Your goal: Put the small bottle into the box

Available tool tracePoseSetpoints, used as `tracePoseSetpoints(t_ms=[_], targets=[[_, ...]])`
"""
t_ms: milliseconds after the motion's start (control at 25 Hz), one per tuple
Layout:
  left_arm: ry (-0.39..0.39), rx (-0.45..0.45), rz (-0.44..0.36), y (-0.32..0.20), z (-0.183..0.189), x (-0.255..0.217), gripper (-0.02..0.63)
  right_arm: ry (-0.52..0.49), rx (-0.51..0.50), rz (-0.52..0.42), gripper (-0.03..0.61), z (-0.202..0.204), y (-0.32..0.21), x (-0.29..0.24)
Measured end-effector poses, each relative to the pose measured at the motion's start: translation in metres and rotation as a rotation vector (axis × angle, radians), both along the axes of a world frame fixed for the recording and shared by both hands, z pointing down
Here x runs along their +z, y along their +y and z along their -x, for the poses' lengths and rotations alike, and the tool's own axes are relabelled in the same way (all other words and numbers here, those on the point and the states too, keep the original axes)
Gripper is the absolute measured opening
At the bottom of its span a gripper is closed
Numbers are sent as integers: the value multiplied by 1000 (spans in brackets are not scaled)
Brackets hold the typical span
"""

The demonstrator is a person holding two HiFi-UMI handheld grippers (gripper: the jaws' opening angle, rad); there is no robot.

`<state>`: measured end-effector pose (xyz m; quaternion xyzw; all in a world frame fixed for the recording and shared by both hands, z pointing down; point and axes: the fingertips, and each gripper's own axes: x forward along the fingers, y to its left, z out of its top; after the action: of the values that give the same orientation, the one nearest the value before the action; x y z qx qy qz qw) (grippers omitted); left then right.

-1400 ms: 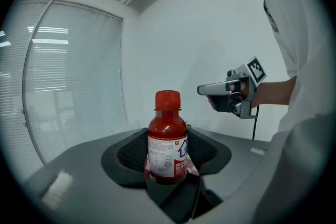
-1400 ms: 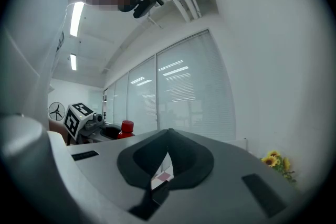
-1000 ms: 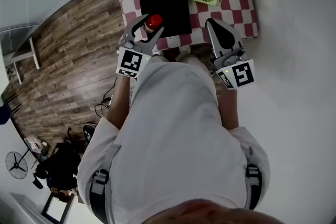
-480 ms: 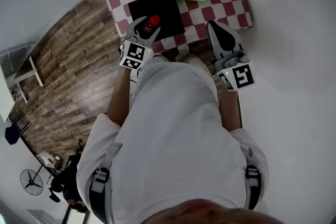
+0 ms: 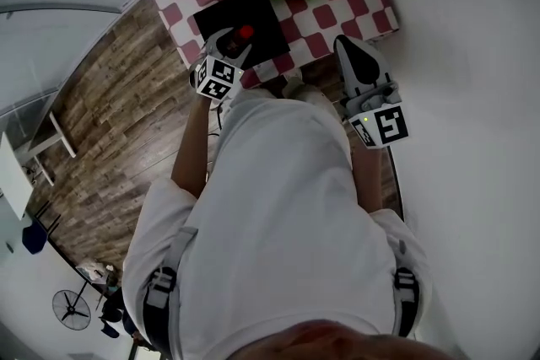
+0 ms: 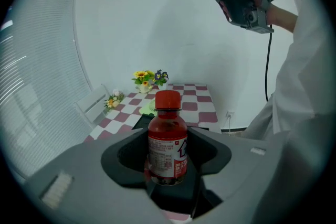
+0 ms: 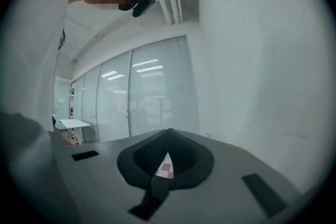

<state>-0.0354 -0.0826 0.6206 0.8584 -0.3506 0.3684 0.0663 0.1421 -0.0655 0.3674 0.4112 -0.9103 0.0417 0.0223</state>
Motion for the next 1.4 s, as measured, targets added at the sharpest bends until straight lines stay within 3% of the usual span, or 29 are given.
tracePoseSetpoints(t_ms=[480, 840, 1160, 1400], targets=[[-207, 113, 206, 10, -14, 88, 221, 8, 54, 13, 2, -13, 2, 6], [-345, 245, 292, 24, -13, 145, 221, 22, 82, 22, 2, -18, 3, 7], [-421, 302, 374, 39, -14, 179, 221, 26, 116, 38, 2, -22, 6, 10], [-482, 326, 385, 42, -16, 194, 222, 29, 117, 40, 2, -21, 7, 9]])
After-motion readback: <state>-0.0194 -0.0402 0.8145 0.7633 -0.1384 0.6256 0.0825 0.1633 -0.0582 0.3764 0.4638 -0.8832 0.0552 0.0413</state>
